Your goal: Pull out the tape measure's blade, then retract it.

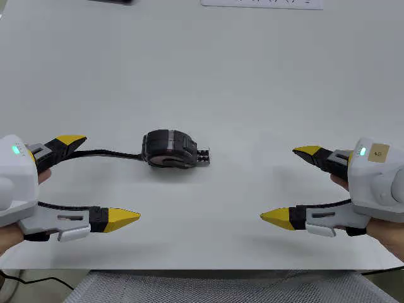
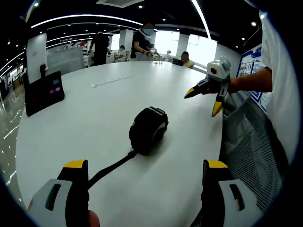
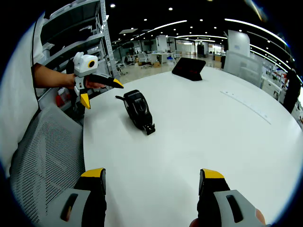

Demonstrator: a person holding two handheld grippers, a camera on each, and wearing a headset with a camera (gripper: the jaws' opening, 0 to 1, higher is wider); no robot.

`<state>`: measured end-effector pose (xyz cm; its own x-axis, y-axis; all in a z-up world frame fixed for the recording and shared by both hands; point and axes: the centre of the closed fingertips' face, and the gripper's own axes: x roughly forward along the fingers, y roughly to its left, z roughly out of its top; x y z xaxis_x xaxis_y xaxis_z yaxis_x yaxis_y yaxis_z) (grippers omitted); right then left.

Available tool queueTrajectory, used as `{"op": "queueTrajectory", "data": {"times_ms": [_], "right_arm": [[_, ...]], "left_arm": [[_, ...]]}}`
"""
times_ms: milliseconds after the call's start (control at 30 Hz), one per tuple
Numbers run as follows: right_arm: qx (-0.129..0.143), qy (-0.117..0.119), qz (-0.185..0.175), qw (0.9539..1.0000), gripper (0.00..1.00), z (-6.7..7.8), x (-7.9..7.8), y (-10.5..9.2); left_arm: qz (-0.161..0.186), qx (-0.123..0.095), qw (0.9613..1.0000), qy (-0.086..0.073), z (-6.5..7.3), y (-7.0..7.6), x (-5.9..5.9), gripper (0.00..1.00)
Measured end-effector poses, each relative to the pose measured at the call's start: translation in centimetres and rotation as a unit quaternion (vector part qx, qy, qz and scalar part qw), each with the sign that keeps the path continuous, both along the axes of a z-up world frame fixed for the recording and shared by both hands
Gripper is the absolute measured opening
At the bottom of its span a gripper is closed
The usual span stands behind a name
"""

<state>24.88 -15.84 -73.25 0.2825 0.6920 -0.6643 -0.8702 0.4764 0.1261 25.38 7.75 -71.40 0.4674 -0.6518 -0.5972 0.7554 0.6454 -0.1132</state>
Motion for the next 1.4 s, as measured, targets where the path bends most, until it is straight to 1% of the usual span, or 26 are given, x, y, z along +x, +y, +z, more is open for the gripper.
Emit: {"op": "queueTrajectory", "data": {"times_ms": [167, 233, 300, 433, 467, 500, 567, 667, 700, 767, 833, 900, 1333, 1400], "right_arm": [[0.001, -0.002, 0.000, 1.0000, 0.80, -0.01, 0.07, 0.00], [0.005, 0.000, 0.002, 1.0000, 0.79, 0.08, -0.01, 0.09], [0.006, -0.004, 0.000, 1.0000, 0.80, 0.11, 0.07, 0.09], [0.007, -0.002, -0.001, 1.0000, 0.81, 0.12, -0.03, 0.08], [0.006, -0.002, -0.002, 1.0000, 0.82, 0.11, -0.01, 0.05], [0.008, -0.003, -0.001, 1.0000, 0.82, 0.18, 0.01, 0.09], [0.008, -0.004, -0.004, 1.0000, 0.83, 0.20, 0.09, 0.03], [0.007, -0.006, -0.004, 1.0000, 0.81, 0.20, 0.15, -0.07], [0.007, -0.004, -0.004, 1.0000, 0.81, 0.17, 0.09, -0.06], [0.005, -0.005, -0.005, 1.0000, 0.81, 0.12, 0.10, -0.10], [0.003, -0.009, -0.008, 0.9999, 0.83, 0.09, 0.23, -0.16], [0.003, -0.006, -0.007, 1.0000, 0.83, 0.00, 0.17, -0.16], [0.002, -0.009, -0.007, 0.9999, 0.83, 0.13, 0.26, -0.09], [0.004, -0.011, -0.007, 0.9999, 0.82, 0.22, 0.20, -0.06]], "left_arm": [[0.000, -0.001, 1.0000, 0.001, 0.02, -0.01, 0.01, 0.99], [0.000, 0.000, 1.0000, 0.001, 0.02, 0.00, 0.02, 0.99], [0.000, 0.000, 1.0000, 0.001, 0.00, 0.05, 0.05, 0.99], [0.002, 0.001, 1.0000, 0.002, -0.02, 0.13, 0.07, 0.99], [0.002, 0.003, 1.0000, 0.000, -0.01, 0.18, 0.11, 0.99], [0.002, 0.000, 1.0000, -0.004, 0.09, 0.16, 0.15, 0.99], [0.004, -0.002, 1.0000, -0.002, 0.08, 0.19, 0.15, 0.99], [0.003, 0.000, 1.0000, -0.001, -0.01, 0.21, 0.13, 0.98], [0.003, -0.002, 1.0000, 0.003, -0.07, 0.19, 0.06, 0.97], [0.003, -0.001, 1.0000, 0.006, -0.13, 0.18, -0.01, 0.96], [0.002, 0.001, 1.0000, 0.006, -0.13, 0.19, -0.03, 0.96], [0.004, 0.000, 1.0000, 0.005, -0.10, 0.23, 0.02, 0.95], [0.005, 0.003, 1.0000, 0.001, -0.03, 0.43, 0.30, 0.96], [0.004, 0.002, 1.0000, 0.004, -0.05, 0.36, 0.22, 0.95]]}}
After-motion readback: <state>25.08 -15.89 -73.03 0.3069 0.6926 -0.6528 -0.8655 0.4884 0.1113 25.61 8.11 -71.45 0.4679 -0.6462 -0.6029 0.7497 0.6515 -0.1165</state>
